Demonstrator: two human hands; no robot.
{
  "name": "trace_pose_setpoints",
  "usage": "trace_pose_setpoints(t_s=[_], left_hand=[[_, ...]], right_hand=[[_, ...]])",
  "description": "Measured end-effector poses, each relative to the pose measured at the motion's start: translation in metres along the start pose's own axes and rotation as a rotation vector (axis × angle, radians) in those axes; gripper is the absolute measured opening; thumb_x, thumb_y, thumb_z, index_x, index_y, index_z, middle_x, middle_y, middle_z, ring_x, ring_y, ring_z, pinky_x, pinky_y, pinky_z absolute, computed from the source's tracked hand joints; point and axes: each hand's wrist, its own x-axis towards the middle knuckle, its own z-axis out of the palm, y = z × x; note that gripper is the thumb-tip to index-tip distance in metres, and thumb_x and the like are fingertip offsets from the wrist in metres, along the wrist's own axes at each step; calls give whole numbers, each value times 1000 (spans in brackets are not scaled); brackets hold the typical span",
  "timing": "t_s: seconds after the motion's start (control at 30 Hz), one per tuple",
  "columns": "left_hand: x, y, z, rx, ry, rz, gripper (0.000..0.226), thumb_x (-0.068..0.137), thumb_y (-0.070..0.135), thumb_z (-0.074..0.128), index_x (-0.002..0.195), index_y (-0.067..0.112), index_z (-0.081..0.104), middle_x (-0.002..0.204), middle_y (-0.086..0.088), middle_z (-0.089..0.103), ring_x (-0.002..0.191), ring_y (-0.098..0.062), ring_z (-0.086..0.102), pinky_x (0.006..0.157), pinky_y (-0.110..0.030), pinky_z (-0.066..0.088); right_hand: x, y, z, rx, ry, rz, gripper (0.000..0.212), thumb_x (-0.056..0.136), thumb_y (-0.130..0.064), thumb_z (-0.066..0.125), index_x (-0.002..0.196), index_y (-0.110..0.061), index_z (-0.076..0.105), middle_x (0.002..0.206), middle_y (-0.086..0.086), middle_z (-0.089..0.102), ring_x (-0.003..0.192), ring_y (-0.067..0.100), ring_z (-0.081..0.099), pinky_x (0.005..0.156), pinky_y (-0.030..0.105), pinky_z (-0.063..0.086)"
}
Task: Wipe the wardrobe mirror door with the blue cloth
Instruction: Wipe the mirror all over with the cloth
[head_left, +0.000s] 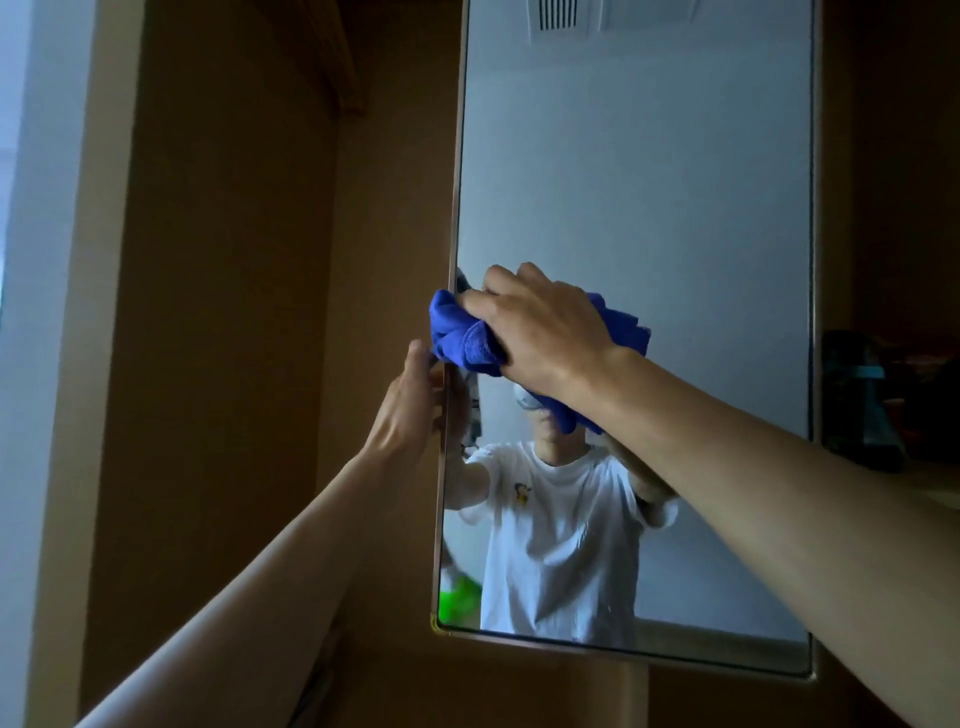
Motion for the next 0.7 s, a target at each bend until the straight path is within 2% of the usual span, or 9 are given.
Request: trace_pose_setpoints(t_s=[0.1,0.17,0.3,0.37,0.5,0.6,0.7], left_hand=[[-1,0,-2,-15,3,-13,57,102,59,26,96,24,71,101,-19,73,97,-33,72,94,-47,55],[1,-1,-3,-37,10,-7,53,101,59,30,94,27,70,94,-14,70,95,-31,69,95,-48,54],[1,-10,-6,-17,-5,-22,51,101,61,33,100,26,71,101,-14,76,103,-35,72,97,-53,56],[0,-19,-10,-32,-18,-39,51,101,61,35,101,26,72,100,-9,77,101,-32,73,95,-51,58],[1,-30,-11,-102,-11,-70,48,104,59,34,101,30,72,91,6,80,88,-12,76,86,-39,59],[-1,-31,-9,-86,-20,-56,48,104,59,33,108,33,73,101,2,78,95,-15,75,87,-39,58],[-4,-34,-9,-52,-37,-19,51,104,60,29,96,41,76,90,8,76,98,-22,72,89,-38,58]], right_hand=[[-1,0,0,-28,-15,-35,31,88,-14,60,118,-20,55,113,2,52,100,26,50,64,37,35],[-5,-1,0,-22,-19,-62,32,86,-14,61,118,-19,55,111,3,52,98,27,49,66,39,39],[-19,-11,4,-9,-28,-84,34,83,-13,62,116,-19,56,109,3,52,96,27,48,71,42,44],[-28,-17,10,-9,-29,-93,34,83,-15,63,116,-19,55,110,2,52,96,26,47,70,39,41],[-50,-33,23,-12,-22,-128,34,84,-19,65,117,-19,57,108,3,54,95,26,49,69,36,31],[-67,-45,32,26,-67,-154,39,80,-29,67,118,-20,59,108,4,54,93,27,51,70,36,29],[-78,-52,39,36,-113,-157,41,81,-29,69,120,-21,58,110,4,56,92,25,52,73,37,40]])
